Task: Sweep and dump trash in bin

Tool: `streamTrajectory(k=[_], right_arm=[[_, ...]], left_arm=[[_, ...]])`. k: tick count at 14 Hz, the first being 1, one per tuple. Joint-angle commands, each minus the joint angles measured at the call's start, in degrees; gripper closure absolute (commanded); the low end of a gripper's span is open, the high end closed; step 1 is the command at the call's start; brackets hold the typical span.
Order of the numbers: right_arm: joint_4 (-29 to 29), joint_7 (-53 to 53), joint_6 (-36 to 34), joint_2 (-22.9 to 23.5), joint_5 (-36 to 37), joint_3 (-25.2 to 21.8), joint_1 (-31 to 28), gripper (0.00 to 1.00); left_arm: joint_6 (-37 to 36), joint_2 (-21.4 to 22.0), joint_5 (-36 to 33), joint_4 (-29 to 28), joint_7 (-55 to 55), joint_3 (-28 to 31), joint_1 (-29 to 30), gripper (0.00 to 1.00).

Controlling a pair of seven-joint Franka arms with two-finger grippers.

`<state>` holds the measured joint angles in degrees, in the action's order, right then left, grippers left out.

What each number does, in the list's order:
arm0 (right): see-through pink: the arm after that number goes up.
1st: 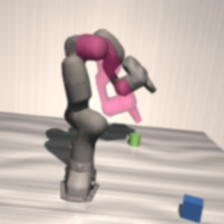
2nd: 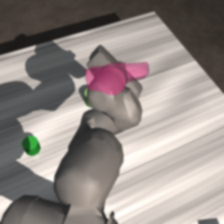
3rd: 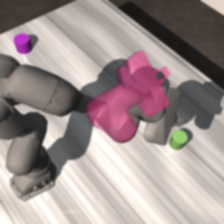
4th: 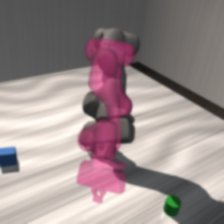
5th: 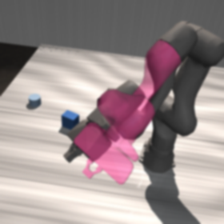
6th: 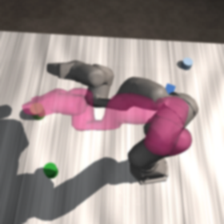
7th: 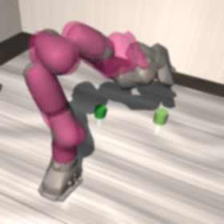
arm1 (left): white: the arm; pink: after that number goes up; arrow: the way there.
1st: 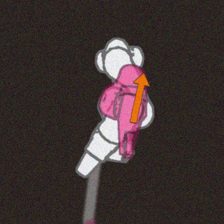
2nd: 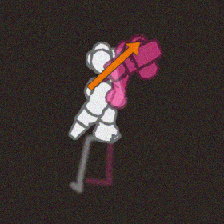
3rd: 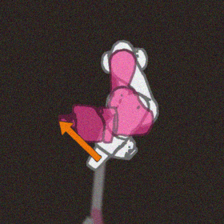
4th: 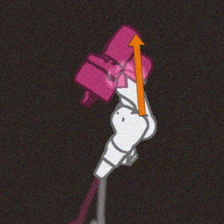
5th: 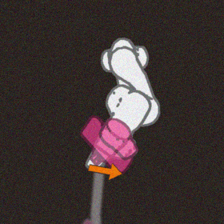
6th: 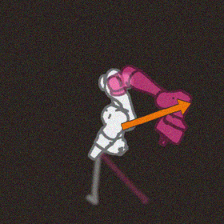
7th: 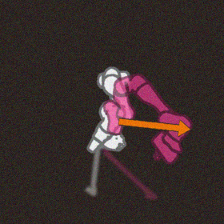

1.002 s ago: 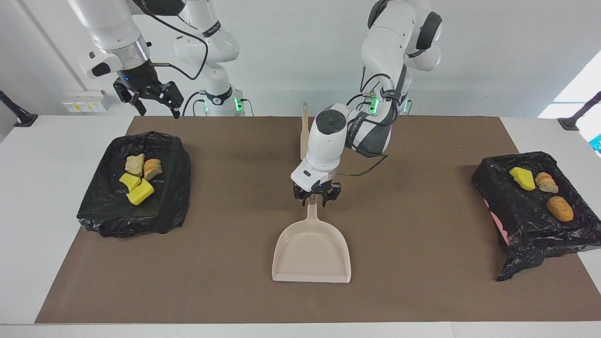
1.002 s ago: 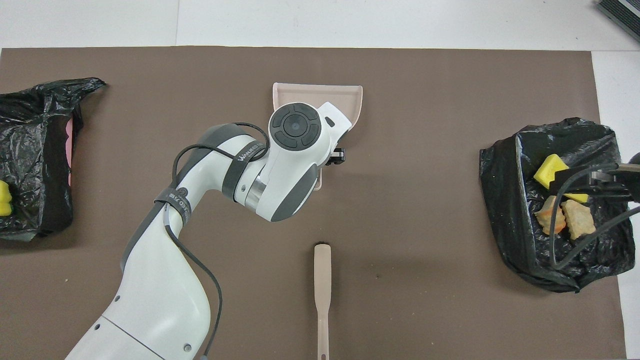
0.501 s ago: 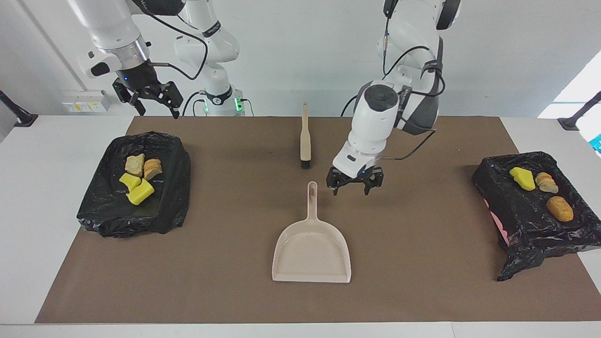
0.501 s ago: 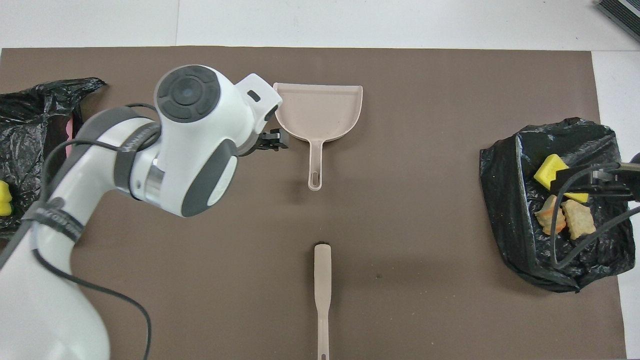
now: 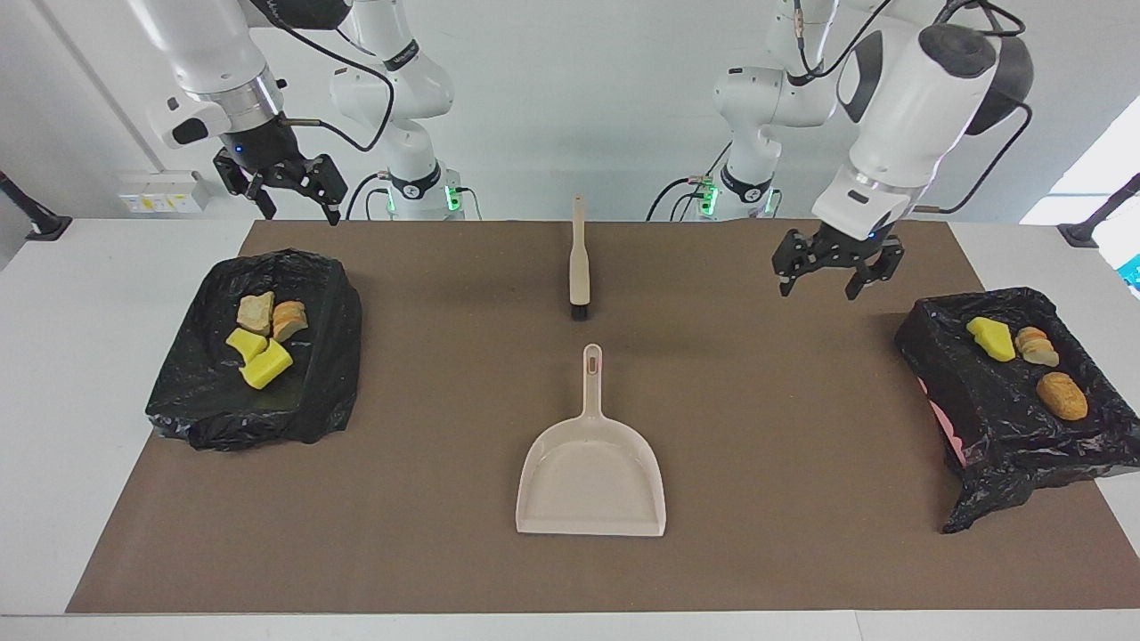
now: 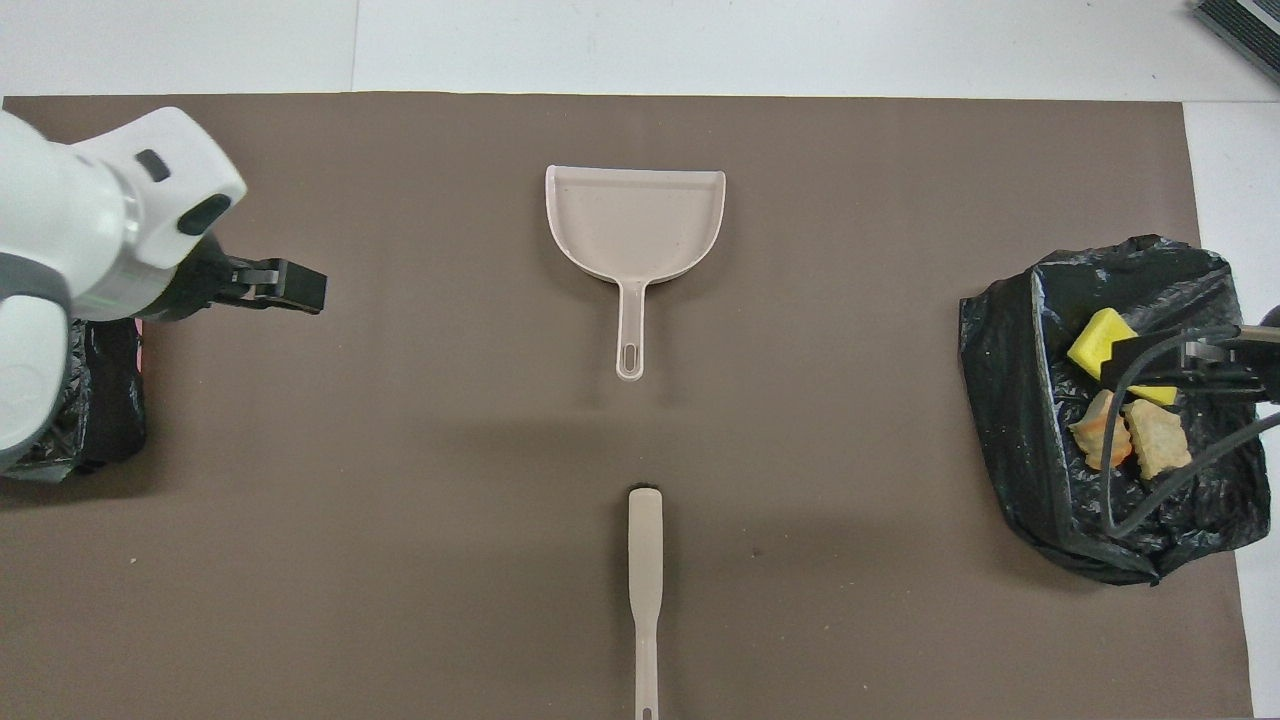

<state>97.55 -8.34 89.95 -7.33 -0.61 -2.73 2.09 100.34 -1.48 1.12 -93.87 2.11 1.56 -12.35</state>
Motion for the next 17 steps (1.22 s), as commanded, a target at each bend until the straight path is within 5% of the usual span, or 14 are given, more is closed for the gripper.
streamTrajectory(k=[1, 7, 17], right_arm=[[-0.08, 1.22, -0.22, -0.23, -0.8, -0.08, -0.16, 0.0], [-0.08, 1.14, -0.22, -0.23, -0.8, -0.08, -0.24, 0.0], [-0.08, 1.22, -0.22, -0.23, -0.8, -0.08, -0.16, 0.0]], left_arm=[[-0.75, 2.18, -0.15, -0.1, -4.39, -0.68, 5.04, 0.0], [-14.63, 2.27, -0.24, 9.22, -11.25, 0.37, 9.71, 0.0], [-15.09, 6.05, -0.15, 4.83, -10.99, 0.02, 9.8, 0.0]])
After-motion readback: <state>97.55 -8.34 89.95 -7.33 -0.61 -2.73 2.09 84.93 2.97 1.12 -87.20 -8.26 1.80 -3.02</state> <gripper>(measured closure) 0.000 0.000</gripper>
